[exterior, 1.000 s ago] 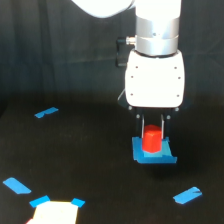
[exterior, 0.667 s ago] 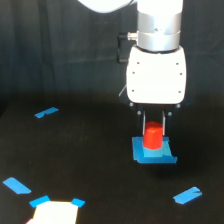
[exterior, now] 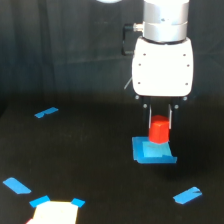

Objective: Pick up the red object from the table

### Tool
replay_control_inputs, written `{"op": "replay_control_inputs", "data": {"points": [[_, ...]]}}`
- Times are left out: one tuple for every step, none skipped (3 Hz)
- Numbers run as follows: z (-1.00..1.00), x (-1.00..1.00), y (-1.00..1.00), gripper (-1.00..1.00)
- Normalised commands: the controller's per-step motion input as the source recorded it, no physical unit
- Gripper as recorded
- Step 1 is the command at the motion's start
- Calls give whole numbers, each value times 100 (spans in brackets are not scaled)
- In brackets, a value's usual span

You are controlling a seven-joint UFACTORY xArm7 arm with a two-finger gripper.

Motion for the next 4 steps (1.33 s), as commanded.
{"op": "replay_control_inputs", "data": {"points": [[82, -17, 36, -100], [2, -17, -51, -100], [100, -5, -26, -86], [100, -47, -7, -93]]}}
